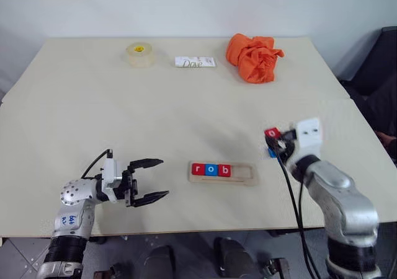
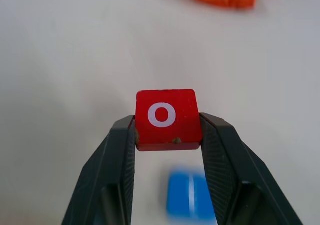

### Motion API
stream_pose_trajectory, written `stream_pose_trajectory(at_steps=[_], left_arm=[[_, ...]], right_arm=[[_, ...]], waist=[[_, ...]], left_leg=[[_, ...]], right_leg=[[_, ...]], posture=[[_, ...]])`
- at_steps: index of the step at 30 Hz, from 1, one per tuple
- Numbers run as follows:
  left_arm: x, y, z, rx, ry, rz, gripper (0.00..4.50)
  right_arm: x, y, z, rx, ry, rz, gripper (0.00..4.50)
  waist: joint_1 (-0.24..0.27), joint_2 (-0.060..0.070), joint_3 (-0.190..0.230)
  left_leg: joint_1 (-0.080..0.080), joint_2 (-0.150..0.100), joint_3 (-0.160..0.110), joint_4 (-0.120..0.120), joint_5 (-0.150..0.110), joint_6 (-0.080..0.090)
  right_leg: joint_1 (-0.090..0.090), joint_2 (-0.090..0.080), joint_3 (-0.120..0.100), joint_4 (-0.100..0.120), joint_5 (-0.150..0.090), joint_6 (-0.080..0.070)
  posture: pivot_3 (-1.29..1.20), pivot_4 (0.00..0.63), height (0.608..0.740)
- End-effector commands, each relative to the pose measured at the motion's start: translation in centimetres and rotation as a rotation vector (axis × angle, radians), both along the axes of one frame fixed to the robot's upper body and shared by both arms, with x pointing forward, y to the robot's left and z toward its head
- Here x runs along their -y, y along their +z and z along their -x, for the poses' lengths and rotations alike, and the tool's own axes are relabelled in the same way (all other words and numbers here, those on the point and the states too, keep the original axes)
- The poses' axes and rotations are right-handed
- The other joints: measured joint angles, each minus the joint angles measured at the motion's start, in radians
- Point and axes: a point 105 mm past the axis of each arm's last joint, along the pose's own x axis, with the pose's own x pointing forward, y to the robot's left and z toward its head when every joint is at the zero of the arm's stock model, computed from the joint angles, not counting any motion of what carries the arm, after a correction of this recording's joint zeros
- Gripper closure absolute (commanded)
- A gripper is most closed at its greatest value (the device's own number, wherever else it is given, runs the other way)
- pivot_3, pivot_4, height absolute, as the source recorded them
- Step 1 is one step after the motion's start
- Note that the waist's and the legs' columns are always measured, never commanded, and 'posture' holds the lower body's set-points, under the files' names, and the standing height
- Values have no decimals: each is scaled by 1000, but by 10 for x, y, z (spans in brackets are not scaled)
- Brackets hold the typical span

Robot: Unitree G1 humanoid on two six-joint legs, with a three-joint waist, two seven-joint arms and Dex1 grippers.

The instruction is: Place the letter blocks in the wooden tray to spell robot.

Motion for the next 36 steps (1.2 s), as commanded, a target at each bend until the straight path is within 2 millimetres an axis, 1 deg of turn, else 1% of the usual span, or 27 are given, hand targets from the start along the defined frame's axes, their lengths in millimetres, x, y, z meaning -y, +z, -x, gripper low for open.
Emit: stream_pose_trajectory(at_steps=[1, 4, 11, 13, 15, 18, 20, 23, 28, 33, 36], left_arm=[[2, 5, 0, 26, -22, 5, 0], [3, 5, -2, 25, -33, 3, 0], [3, 6, -2, 27, -35, 0, 0], [2, 6, -2, 26, -33, -2, 0], [2, 6, -1, 25, -31, -2, 0], [2, 5, 1, 25, -28, 1, 0], [2, 5, 2, 23, -27, 3, 0], [4, 3, 3, 21, -22, 8, 0], [7, 2, 3, 22, -18, 19, 0], [10, 0, 3, 23, -17, 26, 0], [11, 1, 3, 29, -5, 33, 0]], right_arm=[[3, 4, 20, 8, -44, -11, 3044], [8, -12, 30, -48, -103, -47, 3044], [4, -23, 27, -80, -111, -137, 3044], [2, -24, 27, -87, -92, -147, 2273], [0, -23, 27, -90, -75, -145, 1650], [1, -20, 28, -84, -52, -116, 554], [3, -17, 29, -78, -28, -90, 46], [6, -12, 31, -78, 81, 1, 46], [15, -4, 28, -100, 356, 200, 46], [23, -14, 26, -178, 599, 365, 46], [30, -18, 14, -202, 704, 428, 46]], waist=[[-4, 0, 0], [-7, 0, 0], [-16, 0, 0], [-15, 0, 0], [-16, 0, 0], [-16, 0, 0], [-16, 0, 0], [-15, 0, 0], [-15, 0, 0], [-15, -1, 0], [-17, -1, 0]], left_leg=[[0, 0, 0, 0, 0, 0], [1, 0, 0, 0, 0, 0], [1, 0, 0, 1, 0, 1], [1, 0, 0, 0, 0, 0], [1, 0, 0, 0, 0, 0], [1, 0, 0, 0, 0, 0], [1, 0, 0, 0, 0, 0], [1, 0, 0, 0, 0, 0], [2, -1, 0, 1, 0, 1], [2, -1, -1, 1, 0, 1], [2, -1, 0, 1, 0, 1]], right_leg=[[0, 0, 0, 0, 0, 0], [1, 0, 1, 0, 0, 0], [1, 0, 1, 0, 0, -1], [1, 0, 0, 0, 0, -1], [1, 0, 0, 0, 0, 0], [1, 0, 0, 0, 0, 0], [1, 0, 0, 0, 0, 0], [1, 0, 0, -1, 0, -1], [3, 0, 0, -3, -1, -1], [5, 1, 0, -5, 0, 1], [5, 1, 1, -5, 1, 3]], posture=[[0, 150, 740], [0, 150, 740], [0, 150, 740], [0, 150, 740], [0, 150, 740], [0, 150, 740], [0, 150, 740], [0, 150, 740], [0, 150, 740], [0, 150, 740], [0, 150, 740]])
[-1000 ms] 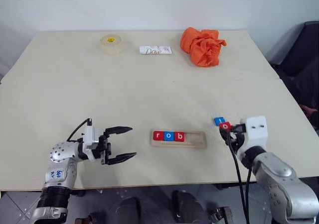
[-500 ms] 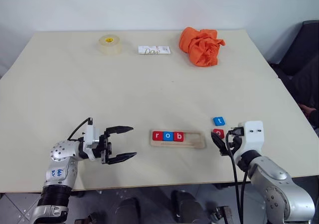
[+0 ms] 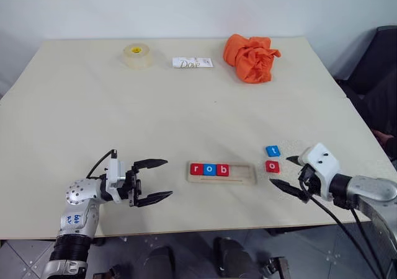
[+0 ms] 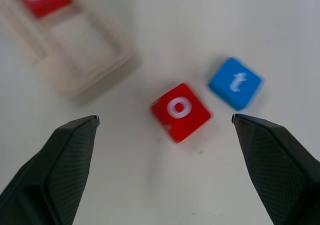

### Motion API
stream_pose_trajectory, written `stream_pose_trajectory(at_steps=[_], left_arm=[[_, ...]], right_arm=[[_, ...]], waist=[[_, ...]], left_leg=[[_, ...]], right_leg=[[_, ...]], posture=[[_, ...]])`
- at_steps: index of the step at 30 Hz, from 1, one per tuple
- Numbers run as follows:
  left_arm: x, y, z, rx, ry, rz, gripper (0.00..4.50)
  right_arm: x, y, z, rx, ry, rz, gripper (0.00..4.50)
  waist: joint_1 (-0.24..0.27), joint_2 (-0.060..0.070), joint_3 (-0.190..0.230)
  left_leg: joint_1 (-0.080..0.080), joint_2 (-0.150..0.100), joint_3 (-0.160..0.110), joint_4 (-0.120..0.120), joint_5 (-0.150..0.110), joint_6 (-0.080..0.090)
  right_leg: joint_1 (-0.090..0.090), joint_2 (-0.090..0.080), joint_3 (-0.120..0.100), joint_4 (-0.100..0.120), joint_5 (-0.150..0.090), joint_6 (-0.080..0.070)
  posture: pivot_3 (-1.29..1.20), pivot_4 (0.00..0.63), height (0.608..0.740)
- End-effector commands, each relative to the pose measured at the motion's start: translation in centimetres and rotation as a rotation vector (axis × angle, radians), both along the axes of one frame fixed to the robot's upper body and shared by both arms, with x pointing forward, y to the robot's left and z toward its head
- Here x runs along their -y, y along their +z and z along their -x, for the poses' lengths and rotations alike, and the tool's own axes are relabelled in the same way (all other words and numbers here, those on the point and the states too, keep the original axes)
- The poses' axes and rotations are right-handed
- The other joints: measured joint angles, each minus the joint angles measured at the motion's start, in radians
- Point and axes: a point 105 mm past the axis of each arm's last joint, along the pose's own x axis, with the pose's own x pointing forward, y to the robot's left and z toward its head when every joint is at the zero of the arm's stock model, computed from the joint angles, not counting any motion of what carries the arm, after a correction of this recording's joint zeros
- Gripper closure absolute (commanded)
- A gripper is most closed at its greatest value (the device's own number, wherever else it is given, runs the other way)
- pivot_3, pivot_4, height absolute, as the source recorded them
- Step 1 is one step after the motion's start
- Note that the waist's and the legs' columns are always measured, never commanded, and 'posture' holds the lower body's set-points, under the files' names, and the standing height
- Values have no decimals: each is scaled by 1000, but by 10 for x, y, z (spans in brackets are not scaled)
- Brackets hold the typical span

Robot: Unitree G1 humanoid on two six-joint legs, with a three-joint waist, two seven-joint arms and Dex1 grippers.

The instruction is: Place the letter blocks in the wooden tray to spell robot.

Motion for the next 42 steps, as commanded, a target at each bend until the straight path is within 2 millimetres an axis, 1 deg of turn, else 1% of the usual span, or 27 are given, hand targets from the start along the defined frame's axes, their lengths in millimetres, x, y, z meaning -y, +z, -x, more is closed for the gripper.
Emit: stream_pose_trajectory(at_steps=[1, 4, 8, 13, 17, 21, 25, 28, 30, 33, 35, 36, 40, 42], left_arm=[[2, 5, 3, 37, 9, 8, 0], [0, 4, 6, 35, 26, 7, 0], [-3, 3, 10, 32, 52, 7, 0], [-5, 2, 15, 28, 76, 5, 0], [-6, 3, 16, 28, 87, 5, 0], [-6, 4, 15, 27, 89, 3, 0], [-6, 4, 13, 29, 87, 2, 0], [-5, 4, 11, 30, 82, 1, 0], [-4, 4, 9, 30, 77, 3, 0], [-2, 5, 6, 34, 68, 6, 0], [-1, 6, 4, 36, 64, 7, 0], [-1, 6, 4, 37, 63, 7, 0], [-2, 6, 3, 39, 63, 6, 0], [-3, 6, 4, 38, 63, 5, 0]], right_arm=[[5, 2, -10, -1, 121, 52, 46], [9, -1, -21, -12, 149, 66, 46], [11, -5, -29, -34, 194, 84, 46], [5, -13, -31, -82, 266, 85, 46], [2, -16, -37, -93, 280, 77, 46], [3, -21, -40, -103, 282, 93, 46], [3, -16, -44, -74, 264, 93, 46], [2, -14, -43, -69, 259, 109, 671], [0, -16, -42, -85, 254, 108, 1330], [0, -17, -45, -72, 238, 112, 2405], [2, -17, -47, -60, 225, 128, 3042], [1, -15, -48, -55, 225, 127, 3054], [-6, 7, -49, -8, 233, 109, 3054], [-15, 18, -48, 1, 243, 96, 3054]], waist=[[0, 0, 0], [0, 0, 0], [2, 0, 0], [2, 0, 0], [0, 0, 0], [-2, 0, 0], [-2, 0, 0], [-2, 0, 0], [-2, 0, 0], [-1, 0, 0], [-3, 0, 0], [-3, 0, 0], [-2, 0, 0], [-1, 1, 0]], left_leg=[[0, 0, 0, 0, 0, 0], [0, 0, 0, 1, 0, 0], [0, 0, 0, 0, 0, 0], [0, 0, 0, 1, 0, 0], [0, 1, 0, 2, 0, 0], [2, 1, 0, 2, 0, 0], [3, 1, 0, 3, 0, 0], [3, 1, 0, 5, 0, 0], [3, 1, 0, 6, 0, 0], [3, 1, 0, 7, 0, 0], [3, 1, 0, 9, -1, -1], [3, 1, 0, 11, -1, -1], [2, 1, 1, 13, -1, -1], [2, 1, 1, 13, -1, -1]], right_leg=[[0, 0, 0, 0, 0, 1], [0, 0, 0, 0, 1, 1], [0, 0, 0, 0, 1, 1], [0, 0, 0, 0, 1, 1], [1, 0, 0, 0, 1, 1], [1, 0, 0, 2, 0, 1], [1, 0, 0, 4, 0, 1], [2, 0, 1, 5, -1, -2], [2, -1, 1, 6, -1, -2], [2, -1, 1, 7, -1, -3], [3, -1, 1, 7, -2, -3], [3, -1, 1, 7, -2, -4], [3, -2, 1, 7, -2, -4], [3, -2, 1, 7, -2, -4]], posture=[[0, 150, 740], [0, 150, 740], [0, 150, 740], [0, 150, 740], [0, 150, 740], [0, 150, 740], [0, 150, 740], [0, 150, 740], [0, 150, 740], [0, 150, 740], [0, 150, 740], [0, 150, 740], [0, 150, 740], [0, 150, 740]])
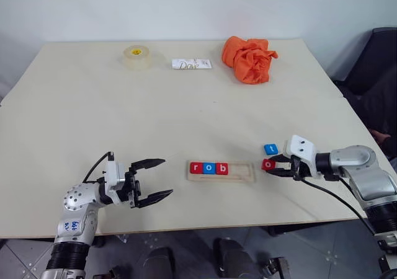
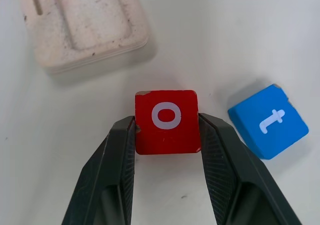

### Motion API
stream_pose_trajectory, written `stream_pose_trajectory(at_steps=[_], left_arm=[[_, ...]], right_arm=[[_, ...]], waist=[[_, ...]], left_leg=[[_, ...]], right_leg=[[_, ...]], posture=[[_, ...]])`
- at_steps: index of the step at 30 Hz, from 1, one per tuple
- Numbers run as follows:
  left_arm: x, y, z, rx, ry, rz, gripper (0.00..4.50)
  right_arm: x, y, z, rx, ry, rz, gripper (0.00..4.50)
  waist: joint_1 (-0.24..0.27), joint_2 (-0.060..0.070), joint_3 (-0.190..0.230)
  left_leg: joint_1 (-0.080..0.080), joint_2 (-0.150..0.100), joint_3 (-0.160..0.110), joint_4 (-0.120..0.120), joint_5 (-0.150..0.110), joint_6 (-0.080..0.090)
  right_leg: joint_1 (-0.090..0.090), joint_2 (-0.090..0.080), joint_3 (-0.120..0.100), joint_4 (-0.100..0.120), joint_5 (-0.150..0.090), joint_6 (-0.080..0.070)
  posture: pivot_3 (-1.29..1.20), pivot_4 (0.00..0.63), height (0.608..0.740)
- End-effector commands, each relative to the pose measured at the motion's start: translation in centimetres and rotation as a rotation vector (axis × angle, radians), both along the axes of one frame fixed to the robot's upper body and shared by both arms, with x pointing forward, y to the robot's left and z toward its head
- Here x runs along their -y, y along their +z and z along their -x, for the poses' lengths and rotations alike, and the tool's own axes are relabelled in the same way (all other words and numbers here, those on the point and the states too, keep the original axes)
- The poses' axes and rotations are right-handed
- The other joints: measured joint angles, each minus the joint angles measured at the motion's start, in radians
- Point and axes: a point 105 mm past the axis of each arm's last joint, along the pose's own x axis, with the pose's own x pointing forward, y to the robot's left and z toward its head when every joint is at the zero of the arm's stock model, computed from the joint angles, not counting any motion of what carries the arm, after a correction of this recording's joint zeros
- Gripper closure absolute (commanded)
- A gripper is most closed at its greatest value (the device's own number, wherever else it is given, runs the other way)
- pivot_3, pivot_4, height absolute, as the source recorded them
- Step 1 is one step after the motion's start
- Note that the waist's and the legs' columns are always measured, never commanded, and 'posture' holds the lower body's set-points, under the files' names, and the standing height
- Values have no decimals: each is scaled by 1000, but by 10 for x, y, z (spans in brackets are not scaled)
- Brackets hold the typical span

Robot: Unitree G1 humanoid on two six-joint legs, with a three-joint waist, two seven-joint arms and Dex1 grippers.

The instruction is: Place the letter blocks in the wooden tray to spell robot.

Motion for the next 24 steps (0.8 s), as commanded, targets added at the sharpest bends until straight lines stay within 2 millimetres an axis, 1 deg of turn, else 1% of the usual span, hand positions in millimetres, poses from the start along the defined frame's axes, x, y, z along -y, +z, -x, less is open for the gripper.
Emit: stream_pose_trajectory(at_steps=[1, 3, 4, 5, 8, 11, 16, 24], left_arm=[[-1, 3, 1, 22, -3, -2, 0], [-2, 3, 1, 21, -4, -3, 0], [-2, 3, 1, 21, -4, -3, 0], [-2, 3, 1, 21, -4, -4, 0], [-1, 3, 1, 24, -6, -3, 0], [0, 4, 2, 27, -6, -3, 0], [-4, 3, 7, 30, 11, -6, 0], [-5, 2, 13, 26, 32, -5, 0]], right_arm=[[-21, 35, 2, 55, 49, -27, 3054], [-41, 45, 11, 29, 104, -54, 3054], [-50, 47, 14, 13, 126, -59, 3054], [-55, 47, 16, 2, 133, -60, 3054], [-67, 31, 22, -97, 140, 24, 3054], [-77, 25, 19, -94, 154, 52, 3054], [-84, 22, 12, -71, 175, 77, 3054], [-87, 18, 6, -59, 197, 101, 3054]], waist=[[0, 1, 0], [-1, 1, 1], [-1, 1, 1], [1, 1, 1], [3, 1, 1], [7, 1, 1], [7, 1, 1], [4, 1, 1]], left_leg=[[0, 0, 0, 0, 0, 0], [-1, 0, 0, 0, 0, 0], [-2, 0, 0, -1, 0, 0], [-2, 1, -1, -1, -1, 0], [-2, 1, -2, -1, -1, -1], [-3, 0, -2, -1, -2, -1], [-5, -1, -1, 0, -2, 1], [-5, 0, -1, -1, -3, 1]], right_leg=[[0, 0, 0, 0, 0, 0], [-2, 0, 0, 1, 0, 1], [-3, 0, 0, 1, 1, 2], [-3, 0, 0, 2, 2, 3], [-3, 0, -2, 1, 0, 0], [-3, -2, -2, 0, 0, 0], [-4, -3, -2, -1, 0, 0], [-4, -2, -3, -1, 0, 0]], posture=[[0, 150, 740], [0, 150, 740], [0, 150, 740], [0, 150, 740], [0, 150, 740], [0, 150, 740], [0, 150, 740], [0, 150, 740]])
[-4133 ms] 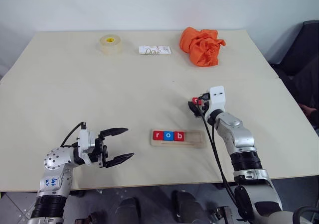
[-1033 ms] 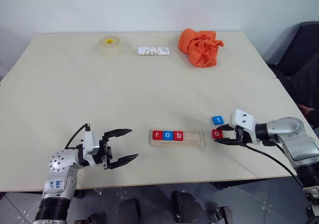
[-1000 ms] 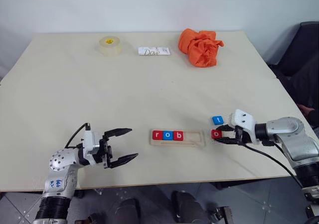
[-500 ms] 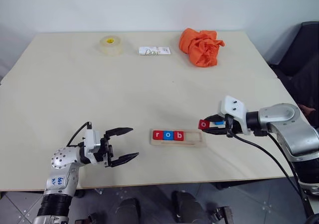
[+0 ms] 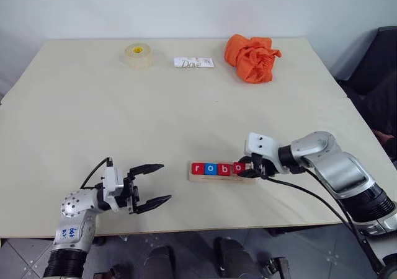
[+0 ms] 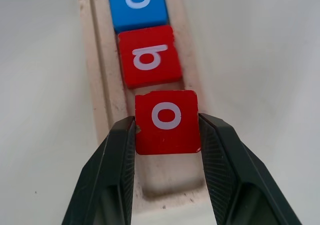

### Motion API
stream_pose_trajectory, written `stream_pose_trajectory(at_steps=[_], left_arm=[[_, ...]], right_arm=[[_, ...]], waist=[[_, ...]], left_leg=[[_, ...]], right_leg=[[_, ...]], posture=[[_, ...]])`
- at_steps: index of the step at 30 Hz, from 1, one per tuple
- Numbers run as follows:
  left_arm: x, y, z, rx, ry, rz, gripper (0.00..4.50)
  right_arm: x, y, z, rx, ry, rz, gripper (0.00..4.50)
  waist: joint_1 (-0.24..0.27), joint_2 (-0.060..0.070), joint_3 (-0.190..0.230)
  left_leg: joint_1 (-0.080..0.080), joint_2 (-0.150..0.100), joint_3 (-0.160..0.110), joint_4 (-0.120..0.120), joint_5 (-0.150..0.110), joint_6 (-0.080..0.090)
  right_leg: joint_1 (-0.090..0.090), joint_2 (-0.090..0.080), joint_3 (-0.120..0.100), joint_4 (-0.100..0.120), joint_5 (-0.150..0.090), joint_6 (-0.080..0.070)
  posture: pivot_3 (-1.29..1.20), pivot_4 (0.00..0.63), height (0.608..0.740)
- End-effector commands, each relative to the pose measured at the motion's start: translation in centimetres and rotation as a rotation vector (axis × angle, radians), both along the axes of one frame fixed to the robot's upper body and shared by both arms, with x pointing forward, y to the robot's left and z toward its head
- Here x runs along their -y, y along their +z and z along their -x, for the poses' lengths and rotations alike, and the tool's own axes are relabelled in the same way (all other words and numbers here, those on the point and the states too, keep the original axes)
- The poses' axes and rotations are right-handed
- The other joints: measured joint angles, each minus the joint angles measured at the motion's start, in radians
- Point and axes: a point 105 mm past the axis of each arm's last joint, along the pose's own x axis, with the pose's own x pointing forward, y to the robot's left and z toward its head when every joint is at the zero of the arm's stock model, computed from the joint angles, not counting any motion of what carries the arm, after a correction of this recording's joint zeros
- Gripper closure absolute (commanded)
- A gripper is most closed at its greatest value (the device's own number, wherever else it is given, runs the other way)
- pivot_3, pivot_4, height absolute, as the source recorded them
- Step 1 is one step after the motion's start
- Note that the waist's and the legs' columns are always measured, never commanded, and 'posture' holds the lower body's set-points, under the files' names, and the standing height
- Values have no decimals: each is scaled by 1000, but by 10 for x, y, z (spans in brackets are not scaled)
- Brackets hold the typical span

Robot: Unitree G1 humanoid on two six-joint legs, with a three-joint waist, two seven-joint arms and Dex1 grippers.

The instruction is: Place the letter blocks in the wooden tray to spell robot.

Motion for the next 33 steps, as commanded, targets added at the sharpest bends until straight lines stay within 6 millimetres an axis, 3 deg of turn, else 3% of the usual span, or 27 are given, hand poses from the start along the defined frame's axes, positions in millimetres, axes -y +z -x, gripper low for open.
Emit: stream_pose_trajectory(at_steps=[1, 33], left_arm=[[-2, 7, 3, 41, 9, -2, 0], [-1, 8, -3, 46, 17, -1, 0]], right_arm=[[-2, 5, -2, 30, 24, 8, 3054], [-8, -17, 6, -7, 93, 67, 3054]], waist=[[0, 0, 0], [-2, -1, 0]], left_leg=[[0, 0, 0, 0, 0, 0], [1, 0, 0, 0, 0, 0]], right_leg=[[0, 0, 0, 0, 0, 0], [1, 0, 0, 0, 0, 0]], posture=[[0, 150, 740], [0, 150, 740]])
